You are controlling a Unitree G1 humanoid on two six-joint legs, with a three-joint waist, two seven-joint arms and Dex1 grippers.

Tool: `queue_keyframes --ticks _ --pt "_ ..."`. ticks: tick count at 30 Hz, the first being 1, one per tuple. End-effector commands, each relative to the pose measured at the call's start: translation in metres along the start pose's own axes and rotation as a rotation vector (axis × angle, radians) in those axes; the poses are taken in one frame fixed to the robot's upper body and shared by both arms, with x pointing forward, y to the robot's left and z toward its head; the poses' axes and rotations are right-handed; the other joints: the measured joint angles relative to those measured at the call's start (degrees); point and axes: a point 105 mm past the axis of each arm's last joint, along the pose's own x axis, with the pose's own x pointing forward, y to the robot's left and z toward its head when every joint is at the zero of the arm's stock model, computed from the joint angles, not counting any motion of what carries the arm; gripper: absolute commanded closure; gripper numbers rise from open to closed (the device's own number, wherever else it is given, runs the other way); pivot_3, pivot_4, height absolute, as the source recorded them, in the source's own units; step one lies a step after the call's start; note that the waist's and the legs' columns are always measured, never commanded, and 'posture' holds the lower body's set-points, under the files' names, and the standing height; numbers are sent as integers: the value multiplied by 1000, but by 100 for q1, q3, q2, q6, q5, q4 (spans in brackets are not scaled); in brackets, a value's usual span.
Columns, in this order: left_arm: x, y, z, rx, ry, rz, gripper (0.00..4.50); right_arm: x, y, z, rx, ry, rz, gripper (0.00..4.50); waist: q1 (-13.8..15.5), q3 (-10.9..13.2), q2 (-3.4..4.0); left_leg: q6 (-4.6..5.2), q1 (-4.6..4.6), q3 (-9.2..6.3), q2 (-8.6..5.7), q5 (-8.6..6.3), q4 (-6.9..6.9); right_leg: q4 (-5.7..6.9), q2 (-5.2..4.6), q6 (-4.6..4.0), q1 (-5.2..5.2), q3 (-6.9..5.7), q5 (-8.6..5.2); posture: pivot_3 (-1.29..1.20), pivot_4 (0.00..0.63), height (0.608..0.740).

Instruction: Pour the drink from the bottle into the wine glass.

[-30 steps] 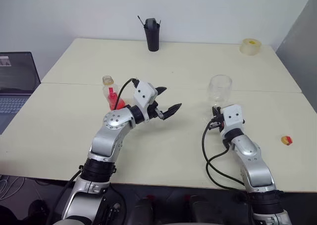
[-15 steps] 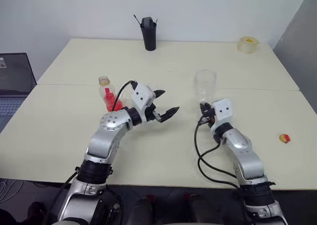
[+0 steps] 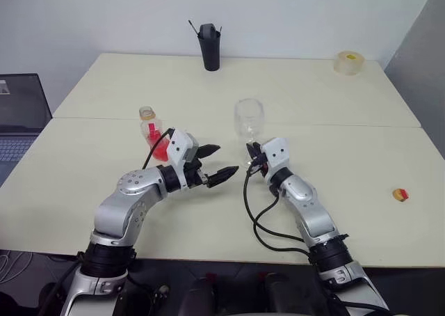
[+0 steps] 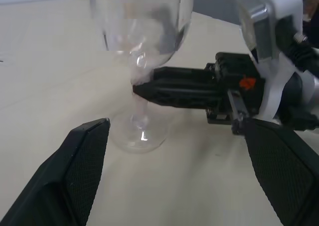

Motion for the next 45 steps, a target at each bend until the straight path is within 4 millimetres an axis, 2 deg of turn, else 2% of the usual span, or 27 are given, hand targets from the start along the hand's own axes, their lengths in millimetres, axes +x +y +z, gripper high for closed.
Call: queue_keyframes --ticks 1,15,17,18,28,32,35,37,40,42,45 --pt "-3 -1 13 27 -38 18 0 0 2 7 25 -60 7 4373 -5 0 0 0 0 0 0 0 0 0 0 0 0 0 0 0 150 740" --pt "2 5 16 49 -44 57 0 1 9 -12 71 22 42 4373 -17 0 1 0 3 0 2 0 0 2 1 0 1 1 0 0 150 740" --pt "3 5 16 52 -45 56 0 0 9 -12 69 23 44 3646 -19 0 1 0 5 0 2 0 0 2 1 0 2 1 0 0 150 740" --pt "3 5 17 53 -45 56 0 0 10 -11 69 23 44 3477 -17 0 1 0 5 -1 2 0 0 2 1 0 2 0 0 0 150 740" --pt "6 7 18 56 -51 62 0 -7 2 -2 10 0 48 21 -13 2 2 0 0 -1 0 0 0 0 1 0 0 0 0 0 150 740" --pt "0 10 15 47 -48 86 0 -23 -5 1 -31 23 88 21 -4 2 2 0 0 -2 1 0 0 -1 1 0 0 0 0 0 150 740" --pt "-8 6 5 31 -19 81 0 -41 -13 0 -59 64 129 21 5 2 2 1 -2 -1 -1 -1 -1 -5 -2 0 2 1 0 0 150 740" --pt "-16 7 -9 13 7 115 0 -57 -25 1 -77 105 143 21 1 3 5 1 -1 1 0 -1 -3 -9 -2 0 2 3 0 0 150 740" --pt "-25 7 -18 14 5 179 0 -80 -45 6 -96 174 163 21 20 9 8 2 -2 -4 1 -1 -3 -7 -2 0 2 4 0 0 150 740" --pt "-34 12 -16 37 -40 295 0 -94 -60 17 -109 213 176 21 44 10 9 2 -5 -9 0 -2 0 -11 -3 0 5 8 0 0 150 740" --pt "-45 11 -20 47 -62 392 0 -111 -86 44 -135 247 191 21 78 11 8 3 -9 -12 1 -2 -1 -23 -5 0 10 10 0 0 150 740"
